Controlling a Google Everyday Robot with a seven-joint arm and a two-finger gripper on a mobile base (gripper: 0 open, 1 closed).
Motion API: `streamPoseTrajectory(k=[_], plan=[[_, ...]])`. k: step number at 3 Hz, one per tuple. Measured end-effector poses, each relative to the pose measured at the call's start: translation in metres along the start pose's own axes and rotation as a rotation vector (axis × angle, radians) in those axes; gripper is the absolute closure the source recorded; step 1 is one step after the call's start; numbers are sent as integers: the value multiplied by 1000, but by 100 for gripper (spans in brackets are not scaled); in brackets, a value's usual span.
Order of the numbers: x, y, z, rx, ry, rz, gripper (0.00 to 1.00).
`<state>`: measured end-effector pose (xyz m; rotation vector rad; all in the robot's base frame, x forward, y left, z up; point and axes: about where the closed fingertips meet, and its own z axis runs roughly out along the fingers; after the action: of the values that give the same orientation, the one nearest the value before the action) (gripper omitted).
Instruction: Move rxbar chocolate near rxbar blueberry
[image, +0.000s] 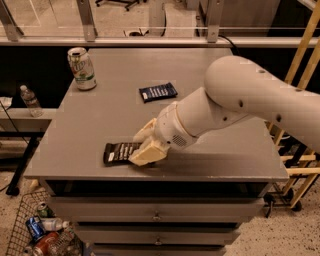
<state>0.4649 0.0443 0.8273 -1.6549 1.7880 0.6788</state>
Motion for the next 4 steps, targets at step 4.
streamPoseTrajectory(k=[4], plan=[[9,-42,-90,208,-128,34,100]])
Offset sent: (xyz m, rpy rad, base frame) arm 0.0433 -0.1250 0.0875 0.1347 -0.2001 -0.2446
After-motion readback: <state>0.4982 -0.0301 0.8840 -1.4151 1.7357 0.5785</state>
